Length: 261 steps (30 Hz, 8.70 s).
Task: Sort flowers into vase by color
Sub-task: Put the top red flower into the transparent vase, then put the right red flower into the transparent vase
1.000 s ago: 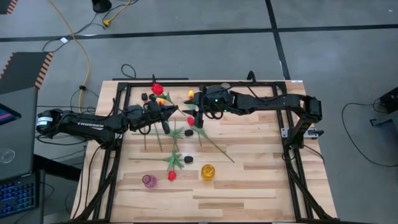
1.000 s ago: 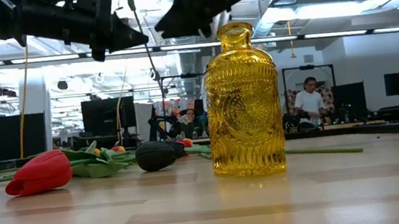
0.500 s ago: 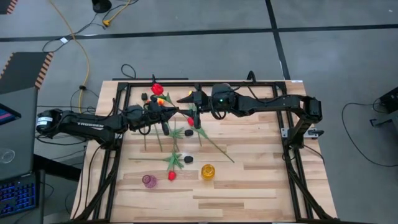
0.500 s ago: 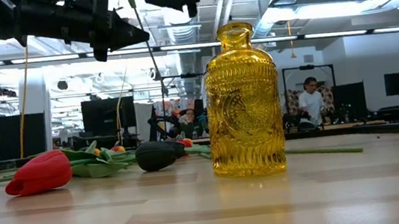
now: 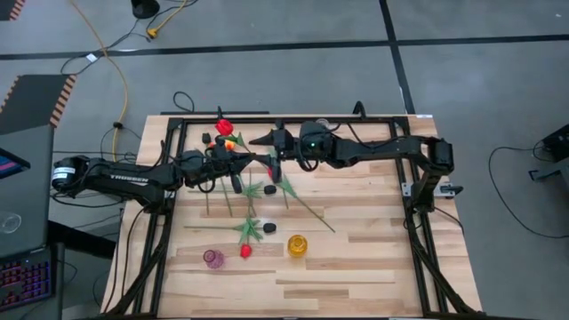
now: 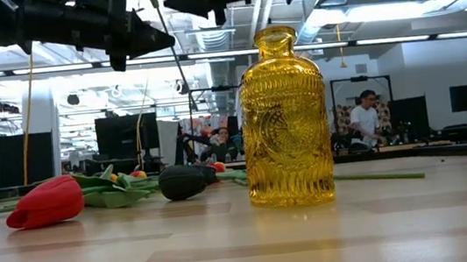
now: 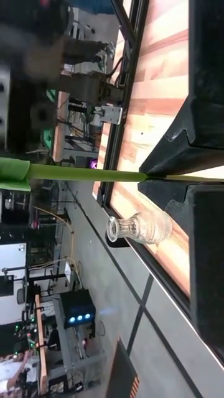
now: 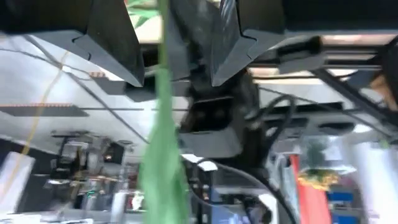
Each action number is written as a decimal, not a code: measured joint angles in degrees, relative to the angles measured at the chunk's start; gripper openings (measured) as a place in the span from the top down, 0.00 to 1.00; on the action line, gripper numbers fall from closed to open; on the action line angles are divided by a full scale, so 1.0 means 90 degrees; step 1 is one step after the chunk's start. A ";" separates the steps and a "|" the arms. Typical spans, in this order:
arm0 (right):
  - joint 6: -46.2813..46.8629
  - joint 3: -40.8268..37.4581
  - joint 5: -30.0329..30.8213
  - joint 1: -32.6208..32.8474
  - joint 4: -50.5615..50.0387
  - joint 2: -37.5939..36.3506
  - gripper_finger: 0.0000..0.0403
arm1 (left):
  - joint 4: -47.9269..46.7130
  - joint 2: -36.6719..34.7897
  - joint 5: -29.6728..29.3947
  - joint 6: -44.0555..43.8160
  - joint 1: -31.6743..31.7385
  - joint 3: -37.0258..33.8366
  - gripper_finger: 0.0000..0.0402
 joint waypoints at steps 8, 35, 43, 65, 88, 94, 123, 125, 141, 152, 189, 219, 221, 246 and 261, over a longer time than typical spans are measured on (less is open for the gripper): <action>-0.0003 -0.0021 0.0060 -0.0040 0.0254 0.0194 0.47 | -0.0003 0.0000 0.0123 -0.0001 -0.0001 0.0000 1.00; 0.0000 -0.0023 -0.0031 -0.0035 0.0117 0.0230 0.85 | -0.0007 0.0000 0.0111 0.0000 -0.0002 0.0002 1.00; 0.0000 -0.0023 -0.0031 -0.0033 0.0057 0.0230 0.93 | -0.0012 0.0002 0.0104 0.0000 -0.0002 0.0002 1.00; -0.0101 -0.0023 -0.0020 -0.0582 -0.1384 -0.0779 0.96 | 0.0094 -0.0061 -0.0123 0.0075 0.0000 0.0005 0.65; -0.0270 -0.4563 -0.0007 -0.2622 0.1844 -0.4175 0.96 | 0.0080 -0.0061 -0.0120 0.0000 0.0000 0.0005 0.62; -0.0098 -0.5046 -0.0007 -0.3100 0.3683 -0.3697 0.96 | 0.0080 -0.0061 -0.0118 -0.0002 0.0000 0.0005 0.62; -0.0124 -0.5047 0.0003 -0.3188 0.3846 -0.2070 0.90 | 0.0066 -0.0061 -0.0115 0.0000 -0.0002 0.0005 0.62; -0.0122 -0.5047 0.0003 -0.3188 0.3875 -0.2072 0.89 | 0.0066 -0.0061 -0.0113 -0.0002 0.0000 0.0005 0.62; -0.0168 -0.5047 0.0849 -0.3188 0.2774 -0.2379 0.65 | 0.0062 -0.0061 -0.0113 -0.0002 0.0000 0.0005 0.62; -0.0166 -0.5047 0.0848 -0.3158 0.0720 -0.3646 0.41 | 0.0061 -0.0061 -0.0113 -0.0002 0.0000 0.0005 0.62; 0.2074 -0.4502 0.0819 0.0546 -0.1412 -0.2608 0.41 | -0.0279 -0.0058 -0.0113 -0.0002 0.0000 0.0005 0.62; 0.2049 -0.2879 0.0840 0.0637 -0.2752 0.0218 0.46 | -0.0872 -0.0058 -0.0108 -0.0146 -0.0002 0.0005 0.62; 0.2048 -0.2878 0.0850 0.0637 -0.2856 0.0218 0.49 | -0.0879 -0.0058 -0.0108 -0.0146 0.0000 0.0005 0.62; 0.2077 -0.2879 0.0866 0.0953 -0.3365 0.0202 0.76 | -0.0869 -0.0058 -0.0096 -0.0168 0.0000 0.0005 0.62; 0.2241 -0.2905 0.0746 0.0834 -0.3357 0.0061 0.96 | -0.0869 -0.0058 -0.0090 -0.0168 -0.0002 0.0005 0.62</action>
